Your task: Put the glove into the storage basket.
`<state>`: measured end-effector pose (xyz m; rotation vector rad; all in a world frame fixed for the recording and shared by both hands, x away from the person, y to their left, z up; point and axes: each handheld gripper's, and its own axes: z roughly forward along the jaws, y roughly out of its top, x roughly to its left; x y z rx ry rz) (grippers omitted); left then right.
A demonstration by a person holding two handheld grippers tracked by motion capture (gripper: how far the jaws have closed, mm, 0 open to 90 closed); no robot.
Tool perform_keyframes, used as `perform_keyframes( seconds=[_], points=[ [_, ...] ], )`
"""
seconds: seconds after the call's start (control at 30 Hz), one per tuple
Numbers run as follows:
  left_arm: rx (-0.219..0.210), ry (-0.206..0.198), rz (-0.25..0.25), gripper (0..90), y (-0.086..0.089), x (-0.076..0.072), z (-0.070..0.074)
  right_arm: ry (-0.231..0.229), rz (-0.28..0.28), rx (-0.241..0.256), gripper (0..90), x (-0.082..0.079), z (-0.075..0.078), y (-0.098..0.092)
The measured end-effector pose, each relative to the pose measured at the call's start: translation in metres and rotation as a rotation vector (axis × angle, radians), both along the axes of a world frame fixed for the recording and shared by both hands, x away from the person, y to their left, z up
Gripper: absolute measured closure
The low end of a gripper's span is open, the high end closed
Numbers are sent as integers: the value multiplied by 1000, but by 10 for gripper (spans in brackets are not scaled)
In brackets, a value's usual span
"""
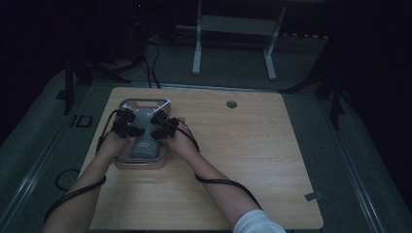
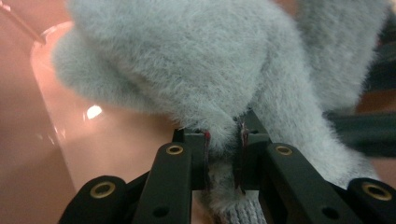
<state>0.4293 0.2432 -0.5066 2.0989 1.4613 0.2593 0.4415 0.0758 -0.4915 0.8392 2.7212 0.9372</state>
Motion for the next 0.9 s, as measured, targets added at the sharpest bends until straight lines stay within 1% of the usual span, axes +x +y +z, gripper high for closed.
perform_keyframes(
  seconds=[0.07,0.13,0.17,0.2,0.23,0.27,0.3,0.33,0.37,0.4,0.43,0.47,0.5,0.53,0.57,0.67,0.7,0.73,0.77,0.8,0.87,0.9],
  points=[
    [19,17,14,781,-2,2,-3,-9,-2,5,605,-1,3,-2],
    [45,25,16,762,-4,4,-5,-19,2,23,590,-2,9,-5],
    [49,25,29,753,-5,4,-6,-22,1,31,583,-2,12,-7],
    [56,26,38,731,-5,5,-6,-22,4,50,574,-3,16,-10],
    [59,24,42,702,-5,5,-6,-26,11,61,559,-3,19,-12],
    [52,22,51,676,-4,5,-6,-32,13,68,543,-4,21,-13],
    [47,18,67,628,-3,6,-6,-33,16,72,531,-5,23,-15],
    [35,8,81,555,-1,5,-4,-33,19,77,511,-5,25,-17],
    [14,-8,94,503,1,4,-2,-33,22,88,497,-5,27,-19],
    [3,-26,101,452,3,3,0,-28,19,101,487,-6,28,-22],
    [-24,-49,113,417,5,1,3,-26,18,111,476,-6,29,-24],
    [-41,-64,121,373,7,-1,7,-23,16,128,454,-6,30,-27],
    [-74,-94,125,352,9,-4,12,-23,22,139,432,-6,31,-30],
    [-97,-111,111,305,10,-7,15,-31,22,145,406,-6,32,-33],
    [-96,-130,99,262,10,-10,18,-32,24,150,391,-7,33,-36],
    [-118,-186,82,245,10,-18,26,-34,35,170,312,-7,34,-43],
    [-116,-217,69,213,7,-23,28,-26,45,180,281,-8,35,-46],
    [-109,-225,56,178,5,-26,30,-17,58,193,246,-9,37,-50],
    [-98,-244,43,177,3,-30,32,-14,67,195,219,-10,37,-51],
    [-102,-260,34,177,2,-33,33,-6,80,203,204,-12,39,-54],
    [-123,-269,15,177,-2,-41,36,-8,103,213,192,-14,40,-58],
    [-133,-283,6,177,-4,-45,37,-8,117,209,169,-16,41,-61]
  ],
)
